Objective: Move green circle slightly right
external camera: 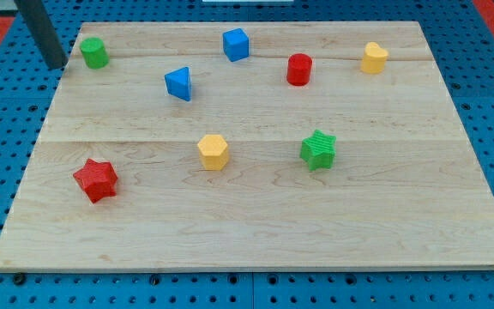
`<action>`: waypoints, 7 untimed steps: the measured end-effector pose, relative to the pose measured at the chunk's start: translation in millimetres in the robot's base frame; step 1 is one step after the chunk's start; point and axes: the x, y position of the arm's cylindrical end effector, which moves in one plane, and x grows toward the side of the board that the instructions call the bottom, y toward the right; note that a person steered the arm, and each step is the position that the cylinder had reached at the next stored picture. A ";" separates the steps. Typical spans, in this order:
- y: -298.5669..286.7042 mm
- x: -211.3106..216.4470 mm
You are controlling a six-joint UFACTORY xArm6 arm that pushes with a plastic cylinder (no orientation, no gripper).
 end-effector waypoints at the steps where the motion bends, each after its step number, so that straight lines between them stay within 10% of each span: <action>1: 10.4 -7.6; 7: 66.0 -8.7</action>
